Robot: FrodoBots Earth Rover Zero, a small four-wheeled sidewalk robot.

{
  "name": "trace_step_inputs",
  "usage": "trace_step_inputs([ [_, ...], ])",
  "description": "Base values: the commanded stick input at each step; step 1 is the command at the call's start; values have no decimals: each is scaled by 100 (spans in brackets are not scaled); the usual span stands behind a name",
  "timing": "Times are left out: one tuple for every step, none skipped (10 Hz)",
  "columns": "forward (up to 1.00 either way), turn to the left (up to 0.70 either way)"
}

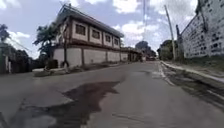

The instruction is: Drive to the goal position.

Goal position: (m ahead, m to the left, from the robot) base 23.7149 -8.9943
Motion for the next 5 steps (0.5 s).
trace_step_inputs([
  [85,-34],
  [85,-34],
  [85,-34],
  [85,-34],
  [85,-34],
])
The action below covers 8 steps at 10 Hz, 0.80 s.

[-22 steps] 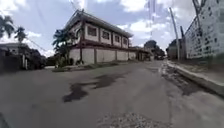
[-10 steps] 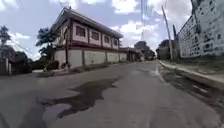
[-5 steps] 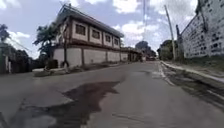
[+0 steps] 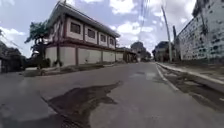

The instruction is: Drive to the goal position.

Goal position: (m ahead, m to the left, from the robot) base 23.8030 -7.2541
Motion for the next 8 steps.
trace_step_inputs([
  [85,-34],
  [85,-27],
  [85,0],
  [85,0],
  [85,0],
  [85,0],
  [85,0],
  [85,0],
])
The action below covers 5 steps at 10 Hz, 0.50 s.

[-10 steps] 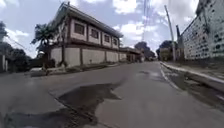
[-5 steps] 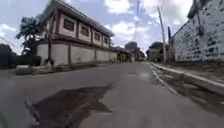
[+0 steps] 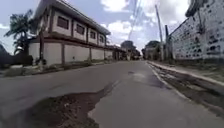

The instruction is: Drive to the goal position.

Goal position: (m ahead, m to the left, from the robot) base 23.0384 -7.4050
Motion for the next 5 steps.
trace_step_inputs([
  [85,0],
  [85,0],
  [85,-2],
  [85,-21],
  [85,-34],
])
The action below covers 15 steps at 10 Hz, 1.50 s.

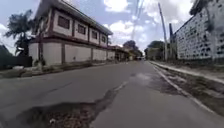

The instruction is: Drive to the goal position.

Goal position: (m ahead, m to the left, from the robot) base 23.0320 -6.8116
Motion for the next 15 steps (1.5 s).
trace_step_inputs([
  [85,-34],
  [85,-34],
  [85,-34],
  [85,-34],
  [85,-34],
  [85,-34],
  [85,-34],
  [85,-34],
  [85,-34],
  [85,-34],
  [85,0],
  [85,0],
  [85,0],
  [85,0],
  [85,0],
])
